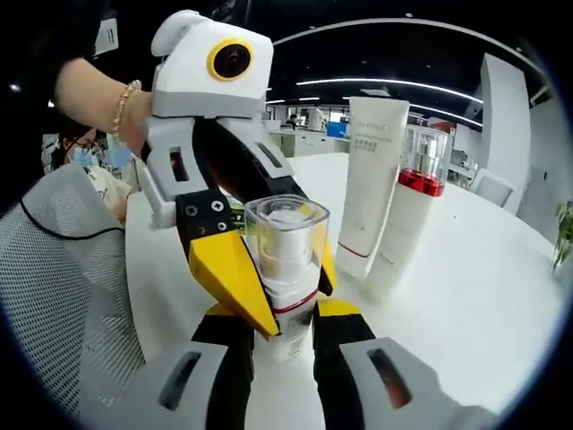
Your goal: Arrange the skincare products in the storage area until every visible bottle or jar stands upright without overlapping.
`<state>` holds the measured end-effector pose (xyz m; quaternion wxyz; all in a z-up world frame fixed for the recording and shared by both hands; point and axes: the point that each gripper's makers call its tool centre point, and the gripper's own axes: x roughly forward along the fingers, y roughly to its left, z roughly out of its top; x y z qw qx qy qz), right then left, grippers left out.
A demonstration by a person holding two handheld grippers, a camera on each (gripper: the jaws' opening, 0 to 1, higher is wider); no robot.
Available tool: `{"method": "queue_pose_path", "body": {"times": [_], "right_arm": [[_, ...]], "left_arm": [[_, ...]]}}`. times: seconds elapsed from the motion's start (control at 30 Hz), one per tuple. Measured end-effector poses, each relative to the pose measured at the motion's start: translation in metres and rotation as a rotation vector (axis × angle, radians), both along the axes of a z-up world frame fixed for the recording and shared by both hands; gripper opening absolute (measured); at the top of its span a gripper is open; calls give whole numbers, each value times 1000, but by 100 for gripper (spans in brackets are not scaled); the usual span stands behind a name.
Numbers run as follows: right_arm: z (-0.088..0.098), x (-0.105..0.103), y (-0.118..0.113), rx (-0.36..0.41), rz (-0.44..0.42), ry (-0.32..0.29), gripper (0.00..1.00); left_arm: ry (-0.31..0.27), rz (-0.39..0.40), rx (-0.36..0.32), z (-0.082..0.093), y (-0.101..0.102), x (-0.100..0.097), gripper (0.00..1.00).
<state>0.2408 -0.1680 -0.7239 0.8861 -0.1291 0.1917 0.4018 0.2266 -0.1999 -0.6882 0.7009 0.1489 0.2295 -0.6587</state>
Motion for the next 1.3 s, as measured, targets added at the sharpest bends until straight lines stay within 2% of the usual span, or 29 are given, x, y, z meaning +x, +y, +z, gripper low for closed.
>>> {"method": "queue_pose_path", "body": {"times": [0.17, 0.5, 0.63, 0.8, 1.0, 1.3], "right_arm": [[-1, 5, -2, -16, -14, -9, 25], [0, 19, -10, -13, -25, -12, 25], [-1, 28, -15, -11, -31, -12, 25], [-2, 42, -17, -12, -37, -15, 25], [-2, 60, -19, -14, -41, -20, 25], [-1, 70, -18, -3, -54, -16, 25]], "left_arm": [[13, 14, -5, 0, -2, 6, 16], [4, 71, -25, 2, -1, 21, 25], [37, 122, -36, 3, 11, 27, 28], [45, 177, -30, 2, 29, 34, 29], [67, 223, -24, 1, 45, 32, 32], [79, 263, -21, -1, 55, 29, 33]]}}
